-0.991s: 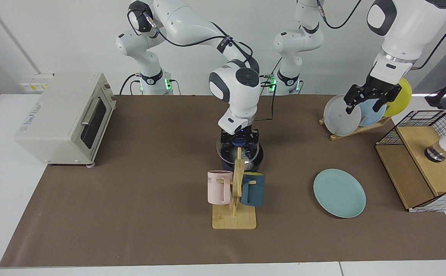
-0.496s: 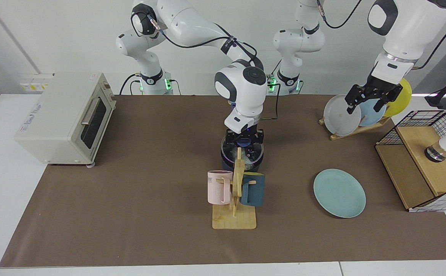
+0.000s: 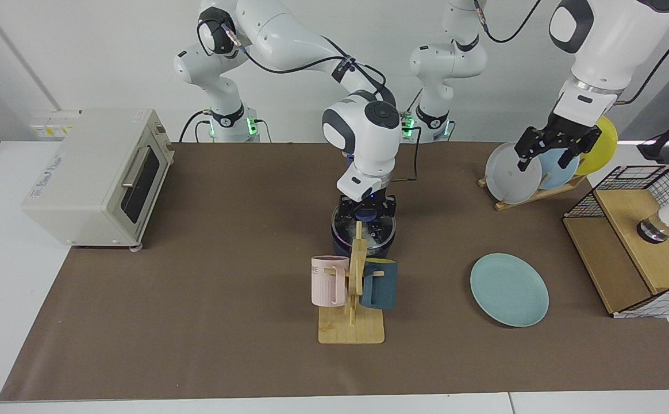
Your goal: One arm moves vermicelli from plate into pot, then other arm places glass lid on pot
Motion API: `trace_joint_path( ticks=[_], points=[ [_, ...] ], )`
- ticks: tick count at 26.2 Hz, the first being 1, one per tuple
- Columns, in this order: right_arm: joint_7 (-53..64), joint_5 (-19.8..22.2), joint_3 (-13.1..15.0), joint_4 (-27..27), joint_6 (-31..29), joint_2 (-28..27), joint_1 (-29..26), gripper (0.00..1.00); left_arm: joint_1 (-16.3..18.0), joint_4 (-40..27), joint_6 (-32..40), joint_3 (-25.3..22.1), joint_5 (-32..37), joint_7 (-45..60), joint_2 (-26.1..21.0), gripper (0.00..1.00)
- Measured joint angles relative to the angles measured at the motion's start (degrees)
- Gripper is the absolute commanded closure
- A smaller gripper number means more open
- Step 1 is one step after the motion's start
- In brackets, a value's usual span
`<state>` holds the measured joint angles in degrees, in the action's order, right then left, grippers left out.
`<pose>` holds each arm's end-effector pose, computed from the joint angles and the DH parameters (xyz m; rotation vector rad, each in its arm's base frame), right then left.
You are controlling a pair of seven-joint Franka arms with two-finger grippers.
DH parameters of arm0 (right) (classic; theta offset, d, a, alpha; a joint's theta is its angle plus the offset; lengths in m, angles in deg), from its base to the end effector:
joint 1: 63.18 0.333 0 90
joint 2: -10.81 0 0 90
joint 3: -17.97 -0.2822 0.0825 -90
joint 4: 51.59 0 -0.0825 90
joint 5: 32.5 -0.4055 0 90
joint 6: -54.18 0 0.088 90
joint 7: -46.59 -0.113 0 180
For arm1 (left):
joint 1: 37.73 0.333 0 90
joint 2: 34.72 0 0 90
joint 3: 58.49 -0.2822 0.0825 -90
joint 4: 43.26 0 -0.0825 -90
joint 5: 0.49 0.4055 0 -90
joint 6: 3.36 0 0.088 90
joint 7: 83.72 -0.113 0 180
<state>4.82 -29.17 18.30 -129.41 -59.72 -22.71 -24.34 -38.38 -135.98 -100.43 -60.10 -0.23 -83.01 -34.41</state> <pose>0.5696 0.4491 0.3432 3.1246 -0.0523 0.1106 0.5864 0.0103 0.5755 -3.1341 -0.0451 -0.1275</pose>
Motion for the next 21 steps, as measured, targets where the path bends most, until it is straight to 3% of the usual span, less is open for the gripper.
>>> trace_joint_path(
  ticks=[21],
  points=[
    [-0.01,0.07,0.47,1.96,0.02,-1.54,-0.23,1.0,0.84,0.0,0.17,1.51,0.0,0.01,0.01,0.0]
  ],
)
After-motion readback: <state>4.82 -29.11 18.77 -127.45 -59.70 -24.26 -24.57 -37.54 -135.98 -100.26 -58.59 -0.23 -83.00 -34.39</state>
